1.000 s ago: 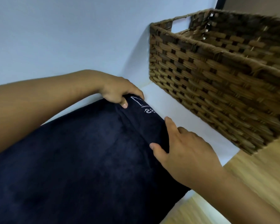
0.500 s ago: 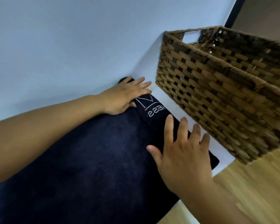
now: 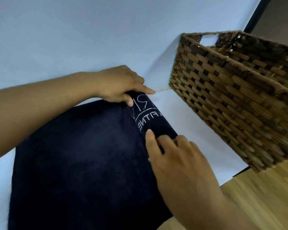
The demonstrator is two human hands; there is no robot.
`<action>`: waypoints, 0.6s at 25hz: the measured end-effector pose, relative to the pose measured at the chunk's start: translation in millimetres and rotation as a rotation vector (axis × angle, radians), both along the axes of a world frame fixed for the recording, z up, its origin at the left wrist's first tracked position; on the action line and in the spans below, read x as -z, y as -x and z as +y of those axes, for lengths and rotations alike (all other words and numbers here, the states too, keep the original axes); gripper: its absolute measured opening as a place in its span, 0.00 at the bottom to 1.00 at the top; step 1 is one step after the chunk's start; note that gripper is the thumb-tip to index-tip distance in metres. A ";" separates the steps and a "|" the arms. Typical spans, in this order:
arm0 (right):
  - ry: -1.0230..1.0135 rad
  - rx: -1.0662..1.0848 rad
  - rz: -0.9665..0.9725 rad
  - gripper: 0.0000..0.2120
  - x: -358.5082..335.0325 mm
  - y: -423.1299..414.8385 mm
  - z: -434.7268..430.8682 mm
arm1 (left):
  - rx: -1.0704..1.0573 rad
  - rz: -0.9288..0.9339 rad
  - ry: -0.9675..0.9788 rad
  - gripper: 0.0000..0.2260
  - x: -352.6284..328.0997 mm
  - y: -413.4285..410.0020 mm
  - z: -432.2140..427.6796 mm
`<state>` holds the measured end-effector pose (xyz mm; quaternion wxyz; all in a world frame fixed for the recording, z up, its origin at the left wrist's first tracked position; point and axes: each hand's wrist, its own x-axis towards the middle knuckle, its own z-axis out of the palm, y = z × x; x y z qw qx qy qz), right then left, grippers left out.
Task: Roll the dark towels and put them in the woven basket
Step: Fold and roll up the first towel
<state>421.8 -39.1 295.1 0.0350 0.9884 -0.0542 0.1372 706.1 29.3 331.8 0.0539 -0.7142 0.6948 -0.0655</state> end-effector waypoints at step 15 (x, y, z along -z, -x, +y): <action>-0.345 0.266 0.414 0.38 -7.8 -18.0 -99.5 | -0.127 0.406 -0.284 0.28 18.4 -6.4 -76.5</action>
